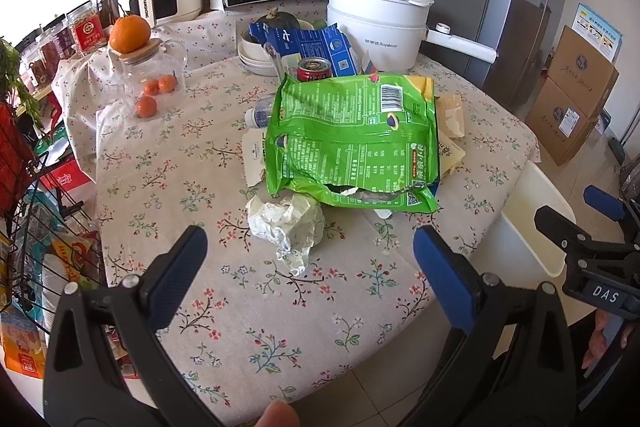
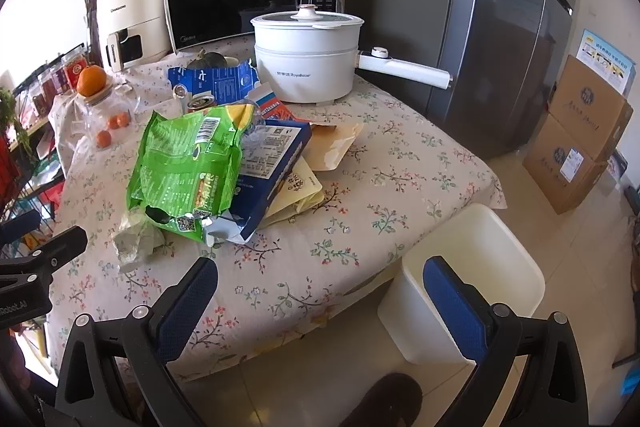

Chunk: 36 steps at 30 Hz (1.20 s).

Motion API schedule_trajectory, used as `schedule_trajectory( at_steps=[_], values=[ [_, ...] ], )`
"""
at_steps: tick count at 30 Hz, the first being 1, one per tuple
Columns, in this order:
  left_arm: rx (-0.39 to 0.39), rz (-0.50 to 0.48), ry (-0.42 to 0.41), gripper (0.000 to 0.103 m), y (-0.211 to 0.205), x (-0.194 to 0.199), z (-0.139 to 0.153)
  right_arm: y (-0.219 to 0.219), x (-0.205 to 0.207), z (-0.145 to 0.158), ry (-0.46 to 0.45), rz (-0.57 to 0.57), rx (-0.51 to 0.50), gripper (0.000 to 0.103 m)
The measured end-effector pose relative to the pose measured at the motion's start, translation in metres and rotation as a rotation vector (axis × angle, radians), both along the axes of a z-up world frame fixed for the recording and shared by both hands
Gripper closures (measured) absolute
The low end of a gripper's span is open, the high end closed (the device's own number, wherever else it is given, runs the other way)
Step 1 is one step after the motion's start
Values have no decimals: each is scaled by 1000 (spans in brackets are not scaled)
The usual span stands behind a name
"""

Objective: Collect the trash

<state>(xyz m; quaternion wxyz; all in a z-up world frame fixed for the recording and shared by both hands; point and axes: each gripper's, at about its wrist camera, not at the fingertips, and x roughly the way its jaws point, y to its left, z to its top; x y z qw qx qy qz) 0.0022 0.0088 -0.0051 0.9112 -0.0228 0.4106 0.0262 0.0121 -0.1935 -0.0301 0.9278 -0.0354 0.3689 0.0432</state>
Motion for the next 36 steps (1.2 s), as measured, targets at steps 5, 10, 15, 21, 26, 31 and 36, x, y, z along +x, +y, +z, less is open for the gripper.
schedule_trajectory(
  at_steps=[5, 10, 15, 21, 26, 31, 36],
  values=[
    [1, 6, -4, 1, 1, 0, 0, 0, 1, 0, 3, -1, -1, 0],
    [2, 12, 0, 1, 4, 2, 0, 0, 2, -1, 16, 0, -6, 0],
    [1, 8, 5, 1, 5, 2, -1, 1, 4, -2, 38, 7, -1, 0],
    [-27, 2, 32, 1, 11, 8, -4, 0, 11, -1, 81, 10, 11, 0],
    [-50, -3, 40, 1, 14, 12, -2, -1, 17, 12, 74, 20, 12, 0],
    [-32, -11, 50, 1, 14, 18, 1, -6, 22, 20, 78, 26, 22, 0],
    [-5, -13, 62, 1, 23, 33, 11, -10, 37, 36, 94, 42, 31, 0]
  ],
)
